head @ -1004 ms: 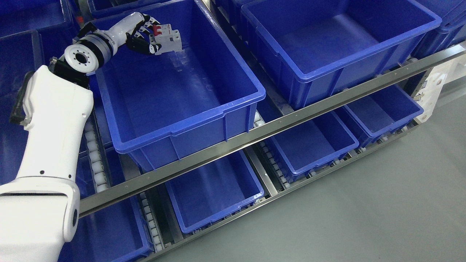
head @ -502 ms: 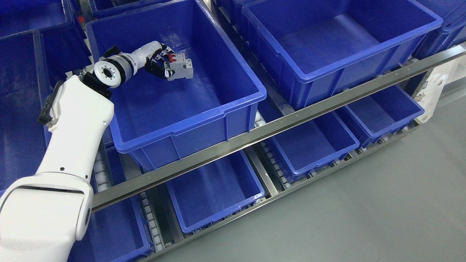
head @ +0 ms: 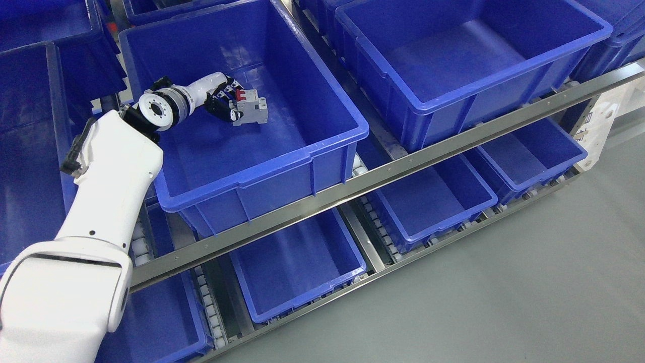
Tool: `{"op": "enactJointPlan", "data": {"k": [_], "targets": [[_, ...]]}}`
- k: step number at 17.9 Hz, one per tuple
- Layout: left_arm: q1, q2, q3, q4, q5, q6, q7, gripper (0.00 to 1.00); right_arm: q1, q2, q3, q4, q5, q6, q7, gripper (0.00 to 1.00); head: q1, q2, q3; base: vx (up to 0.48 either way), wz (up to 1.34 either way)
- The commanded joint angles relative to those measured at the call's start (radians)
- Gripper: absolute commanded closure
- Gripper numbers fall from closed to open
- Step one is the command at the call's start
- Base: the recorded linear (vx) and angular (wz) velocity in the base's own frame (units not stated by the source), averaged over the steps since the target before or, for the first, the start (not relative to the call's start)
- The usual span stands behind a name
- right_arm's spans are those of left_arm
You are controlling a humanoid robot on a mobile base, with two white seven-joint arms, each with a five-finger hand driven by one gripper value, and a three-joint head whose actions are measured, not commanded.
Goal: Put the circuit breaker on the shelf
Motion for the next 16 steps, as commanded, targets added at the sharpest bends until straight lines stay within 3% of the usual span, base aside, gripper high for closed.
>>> {"op": "enactJointPlan", "data": {"k": [1,4,16], "targets": [[-0.004,-0.005,-0.019,0.041,0.000,0.000,0.000,0.61,0.017,-0.017,0.000,0.000,-0.001,-0.041,0.000,0.00,0.0000,0.000,0.000,0.000,0.00],[-0.014,0.001,-0.015,0.041,0.001,0.002,0.003,0.58,0.017,-0.017,0.000,0.000,0.000,-0.041,0.000,0.00,0.0000,0.000,0.000,0.000,0.00],[-0.105,0.010,-0.006,0.036,0.003,0.006,0.014,0.22,0.017,-0.017,0.000,0.000,0.000,-0.041,0.000,0.00,0.0000,0.000,0.000,0.000,0.00]]}}
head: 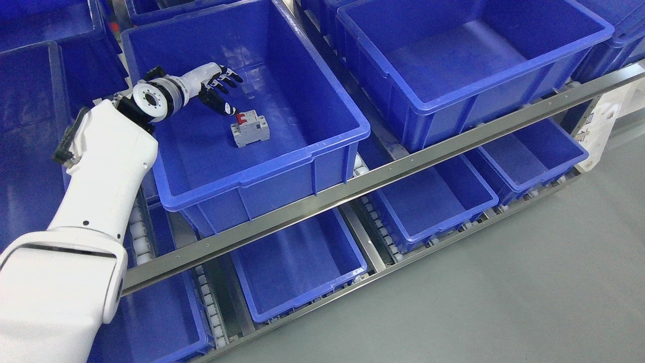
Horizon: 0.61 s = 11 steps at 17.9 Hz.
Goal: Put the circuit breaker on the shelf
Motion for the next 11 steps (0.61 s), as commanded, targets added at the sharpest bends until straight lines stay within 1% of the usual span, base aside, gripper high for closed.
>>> {"op": "enactJointPlan", "data": {"k": [1,2,3,5,6,8,9,10,11], "targets": [[-0.076,0.006,0.033,0.000,0.004,0.011,0.003,0.15,0.017,-0.017,0.000,-0.001,0.000,-0.041,0.000,0.00,0.0000,0.000,0.000,0.000,0.00],[-0.093,0.006,0.085,-0.014,0.005,0.015,0.020,0.09,0.017,-0.017,0.000,0.000,0.000,-0.041,0.000,0.00,0.0000,0.000,0.000,0.000,0.00],[-0.104,0.003,0.179,-0.040,0.008,0.016,0.066,0.04,0.017,-0.017,0.000,0.000,0.000,-0.041,0.000,0.00,0.0000,0.000,0.000,0.000,0.00],[-0.107,-0.015,0.374,-0.103,0.018,0.018,0.159,0.01,0.017,-0.017,0.000,0.000,0.000,-0.041,0.000,0.00,0.0000,0.000,0.000,0.000,0.00],[-0.104,-0.033,0.495,-0.147,0.022,0.018,0.210,0.01,0.017,-0.017,0.000,0.000,0.000,-0.041,0.000,0.00,0.0000,0.000,0.000,0.000,0.00],[-0.094,-0.113,0.731,-0.221,0.024,0.015,0.340,0.00,0.017,-0.017,0.000,-0.001,-0.001,-0.041,0.000,0.00,0.0000,0.000,0.000,-0.001,0.02],[-0.093,-0.141,0.819,-0.256,0.030,0.013,0.402,0.00,0.017,-0.017,0.000,0.000,-0.001,-0.041,0.000,0.00,0.0000,0.000,0.000,0.013,0.01],[-0.082,-0.174,0.885,-0.319,0.041,0.013,0.454,0.00,0.017,-0.017,0.000,0.000,0.000,-0.041,0.000,0.00,0.0000,0.000,0.000,0.013,0.01],[-0.047,-0.199,0.912,-0.424,0.066,0.015,0.470,0.00,0.017,-0.017,0.000,0.000,0.000,-0.041,0.000,0.00,0.0000,0.000,0.000,0.000,0.00]]}}
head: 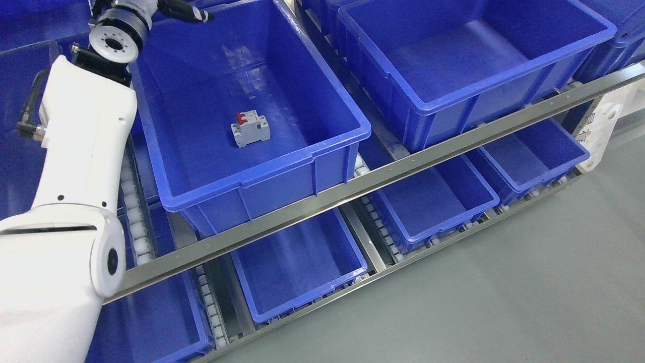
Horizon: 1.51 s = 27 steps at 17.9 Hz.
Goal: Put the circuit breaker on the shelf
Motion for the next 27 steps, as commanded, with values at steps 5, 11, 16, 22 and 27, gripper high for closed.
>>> {"op": "enactJointPlan", "data": {"k": [5,11,16,22,27], "targets": [[0.351,-0.148,0.389,-0.855,0.175,0.144,0.074,0.00,0.017,-0.018,0.000,0.000,-0.001,-0.041,-0.006,0.00,0.0000,0.000,0.000,-0.019,-0.08],[0.649,-0.148,0.337,-1.156,0.211,0.160,0.074,0.00,0.017,-0.018,0.000,0.000,0.000,-0.041,-0.006,0.00,0.0000,0.000,0.000,-0.088,-0.24],[0.711,-0.148,0.377,-1.192,0.212,0.147,0.077,0.00,0.017,-0.018,0.000,0.000,-0.001,-0.041,-0.006,0.00,0.0000,0.000,0.000,-0.140,-0.06],[0.789,-0.148,0.334,-1.190,0.214,0.132,0.080,0.00,0.017,-0.018,0.000,0.000,0.000,-0.041,-0.006,0.00,0.0000,0.000,0.000,-0.144,0.19],[0.825,-0.148,0.325,-1.190,0.220,0.128,0.078,0.00,0.017,-0.018,0.000,0.000,0.000,-0.041,-0.006,0.00,0.0000,0.000,0.000,-0.060,0.05]]}}
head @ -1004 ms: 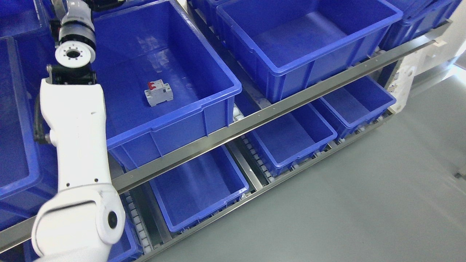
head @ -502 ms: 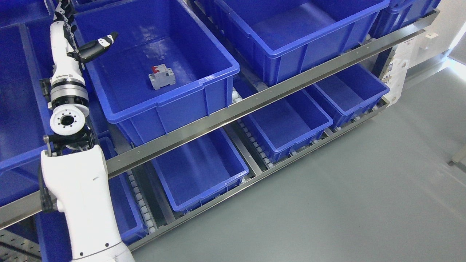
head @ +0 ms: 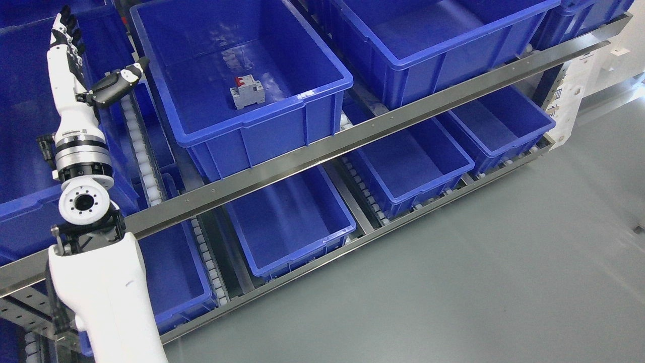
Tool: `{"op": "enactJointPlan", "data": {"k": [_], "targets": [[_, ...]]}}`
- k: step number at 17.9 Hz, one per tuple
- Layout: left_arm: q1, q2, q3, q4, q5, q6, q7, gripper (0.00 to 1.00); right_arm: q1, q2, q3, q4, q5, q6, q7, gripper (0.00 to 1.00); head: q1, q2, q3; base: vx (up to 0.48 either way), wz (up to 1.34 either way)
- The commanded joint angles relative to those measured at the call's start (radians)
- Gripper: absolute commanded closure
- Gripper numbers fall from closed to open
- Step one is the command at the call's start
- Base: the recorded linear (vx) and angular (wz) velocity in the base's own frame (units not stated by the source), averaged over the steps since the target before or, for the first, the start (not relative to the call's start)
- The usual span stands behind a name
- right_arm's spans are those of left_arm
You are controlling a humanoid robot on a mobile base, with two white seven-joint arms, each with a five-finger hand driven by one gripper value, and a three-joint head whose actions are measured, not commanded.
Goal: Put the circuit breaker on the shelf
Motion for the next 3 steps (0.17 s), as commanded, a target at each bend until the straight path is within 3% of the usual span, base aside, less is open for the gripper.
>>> {"op": "enactJointPlan", "data": {"k": [1,3], "targets": [[0.085,0.007,-0.019,-0.114,0.018,-0.003,-0.001,0.00,0.017,-0.017,0.000,0.000,0.001,-0.041,0.000,0.00,0.0000,0.000,0.000,-0.019,-0.07],[0.099,0.007,-0.036,-0.114,0.019,-0.014,-0.001,0.00,0.017,-0.017,0.000,0.000,0.001,-0.041,0.000,0.00,0.0000,0.000,0.000,0.018,-0.08]]}}
